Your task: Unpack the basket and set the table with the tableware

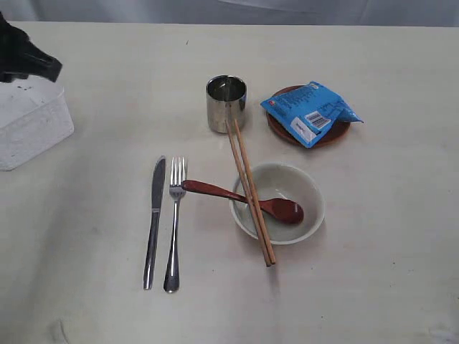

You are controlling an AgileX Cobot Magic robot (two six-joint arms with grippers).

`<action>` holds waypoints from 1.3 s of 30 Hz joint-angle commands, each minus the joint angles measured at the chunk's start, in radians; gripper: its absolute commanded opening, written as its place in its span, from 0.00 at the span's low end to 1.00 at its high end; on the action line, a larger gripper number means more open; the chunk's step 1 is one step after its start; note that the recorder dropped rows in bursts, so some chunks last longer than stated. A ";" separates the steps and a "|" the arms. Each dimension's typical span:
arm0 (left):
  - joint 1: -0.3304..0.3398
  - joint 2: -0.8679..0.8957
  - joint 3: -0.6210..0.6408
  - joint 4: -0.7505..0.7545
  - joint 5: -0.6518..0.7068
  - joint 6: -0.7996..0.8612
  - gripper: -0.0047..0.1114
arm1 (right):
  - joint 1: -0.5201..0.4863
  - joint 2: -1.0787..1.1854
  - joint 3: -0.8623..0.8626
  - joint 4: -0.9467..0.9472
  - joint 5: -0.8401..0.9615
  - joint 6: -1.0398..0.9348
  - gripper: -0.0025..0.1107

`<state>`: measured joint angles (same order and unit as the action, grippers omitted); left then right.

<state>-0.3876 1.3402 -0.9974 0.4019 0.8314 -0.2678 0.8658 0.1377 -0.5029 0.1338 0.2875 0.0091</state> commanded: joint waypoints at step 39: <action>0.033 0.374 -0.097 -0.519 0.210 1.093 0.04 | 0.000 -0.005 0.002 -0.005 0.003 0.003 0.02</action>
<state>-0.3197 1.7402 -1.0957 -0.0991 0.9692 0.7003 0.8658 0.1377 -0.5029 0.1338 0.2875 0.0108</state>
